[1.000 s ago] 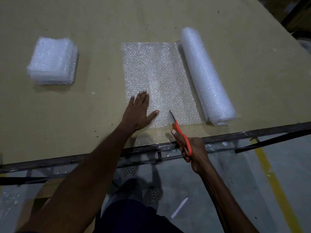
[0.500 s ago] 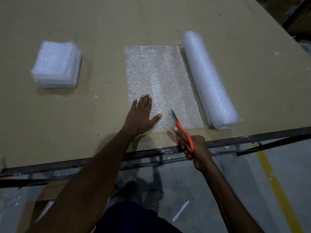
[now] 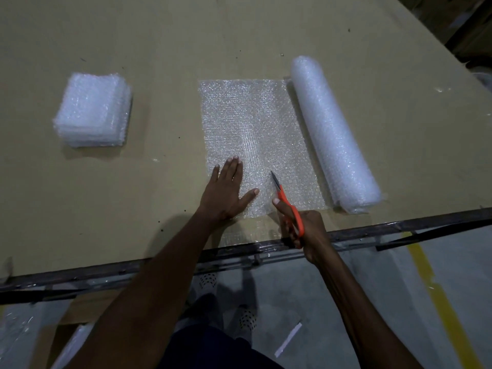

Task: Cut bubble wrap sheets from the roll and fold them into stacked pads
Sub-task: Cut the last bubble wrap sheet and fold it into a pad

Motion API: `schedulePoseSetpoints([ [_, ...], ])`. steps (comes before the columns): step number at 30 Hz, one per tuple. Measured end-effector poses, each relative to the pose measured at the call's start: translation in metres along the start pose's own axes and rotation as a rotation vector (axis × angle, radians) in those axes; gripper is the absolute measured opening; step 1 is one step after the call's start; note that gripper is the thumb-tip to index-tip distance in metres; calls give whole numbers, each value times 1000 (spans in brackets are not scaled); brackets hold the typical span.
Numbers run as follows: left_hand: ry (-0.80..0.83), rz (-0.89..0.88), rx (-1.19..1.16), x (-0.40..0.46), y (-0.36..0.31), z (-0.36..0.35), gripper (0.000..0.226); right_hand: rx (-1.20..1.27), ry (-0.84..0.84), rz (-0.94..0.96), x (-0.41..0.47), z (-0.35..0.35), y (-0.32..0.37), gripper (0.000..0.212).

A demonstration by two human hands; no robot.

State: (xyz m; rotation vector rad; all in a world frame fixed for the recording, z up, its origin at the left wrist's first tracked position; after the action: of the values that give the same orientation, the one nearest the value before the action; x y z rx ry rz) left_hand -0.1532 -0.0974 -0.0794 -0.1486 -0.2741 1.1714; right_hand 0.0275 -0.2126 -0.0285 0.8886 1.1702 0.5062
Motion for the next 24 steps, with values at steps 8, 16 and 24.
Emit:
schedulePoseSetpoints([
  [8, 1, -1, -15, -1, 1, -1, 92, -3, 0, -9, 1, -2, 5, 51],
  [16, 17, -1, -16, -3, 0, 0, 91, -37, -16, -20, 7, -3, 9, 52],
  [24, 34, -4, -7, -5, 0, 2, 91, 30, 25, -19, 15, -14, 17, 56],
])
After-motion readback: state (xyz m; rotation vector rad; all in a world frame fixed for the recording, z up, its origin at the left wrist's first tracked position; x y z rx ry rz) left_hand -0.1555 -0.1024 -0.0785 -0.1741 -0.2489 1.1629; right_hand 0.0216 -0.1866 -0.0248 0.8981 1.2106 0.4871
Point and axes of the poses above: each hand's wrist, its own x-axis towards the middle knuckle, its own z-axis out of the back of the hand, y = z × x, the point moved 6 cm from there along x, towards the middle knuckle, and after that the axes turned 7 degrees about -y, right-handed, at the moved point
